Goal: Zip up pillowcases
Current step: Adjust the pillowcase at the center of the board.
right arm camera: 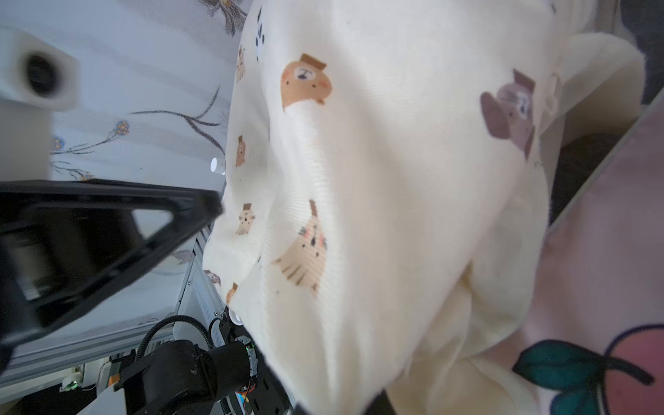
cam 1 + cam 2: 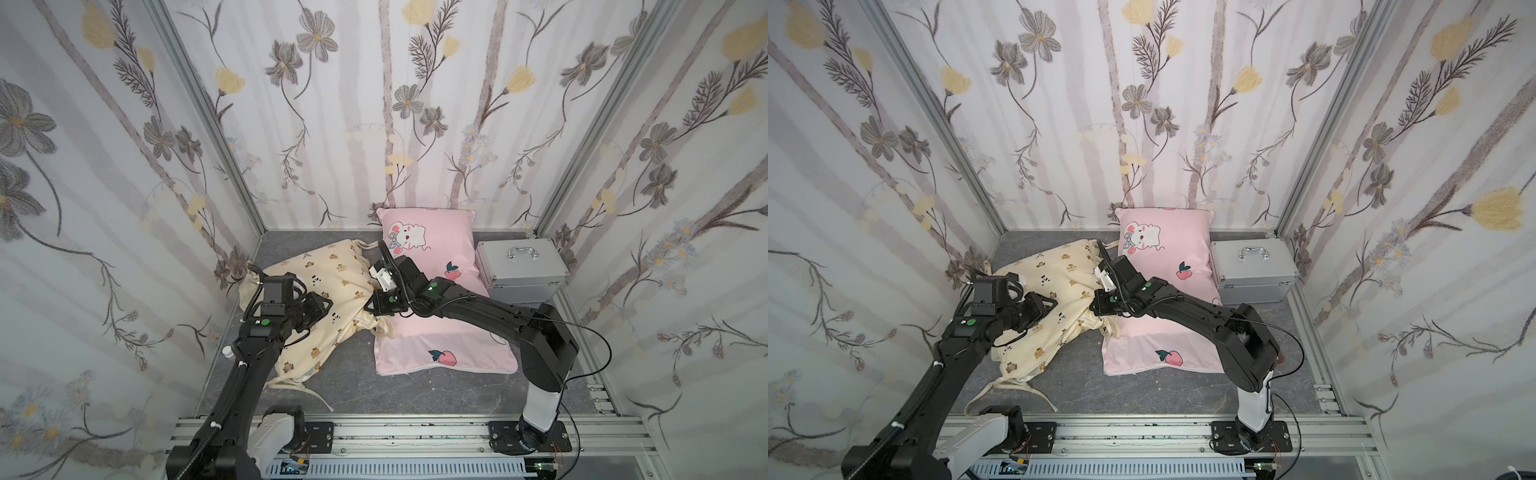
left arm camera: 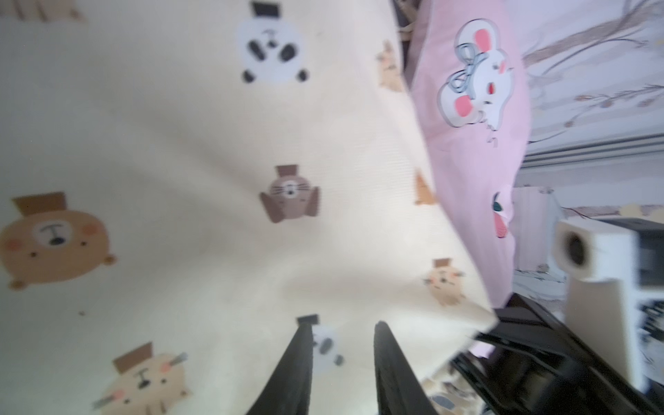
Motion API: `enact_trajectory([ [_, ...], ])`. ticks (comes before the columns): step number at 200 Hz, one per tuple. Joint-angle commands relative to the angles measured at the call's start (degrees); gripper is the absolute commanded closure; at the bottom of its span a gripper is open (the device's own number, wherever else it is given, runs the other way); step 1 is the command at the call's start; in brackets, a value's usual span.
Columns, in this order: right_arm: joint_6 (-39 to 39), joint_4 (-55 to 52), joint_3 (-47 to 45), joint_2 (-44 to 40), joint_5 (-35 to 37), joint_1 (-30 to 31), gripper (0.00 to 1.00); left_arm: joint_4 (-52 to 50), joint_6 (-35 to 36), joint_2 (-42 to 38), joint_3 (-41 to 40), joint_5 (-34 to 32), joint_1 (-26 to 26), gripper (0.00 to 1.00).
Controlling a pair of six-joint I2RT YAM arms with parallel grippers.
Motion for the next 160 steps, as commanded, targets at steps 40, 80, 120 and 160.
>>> enact_trajectory([
  [40, -3.85, -6.09, -0.34, -1.93, -2.61, -1.45, 1.0, 1.22, -16.39, -11.55, -14.68, -4.8, -20.69, 0.78],
  [80, -5.94, -7.86, -0.55, -3.0, -3.32, -1.77, 1.0, 3.22, -14.77, -7.0, -16.55, -11.25, -22.04, 0.8],
  [120, -8.45, -9.76, -4.33, -5.77, 0.41, -1.91, 1.0, 4.23, -8.47, 0.8, -14.5, -11.38, -16.46, 0.85],
  [160, -7.66, -7.53, -9.8, -10.13, 2.43, -0.97, 1.0, 13.89, -3.01, 14.37, -13.51, -10.53, -9.68, 0.93],
])
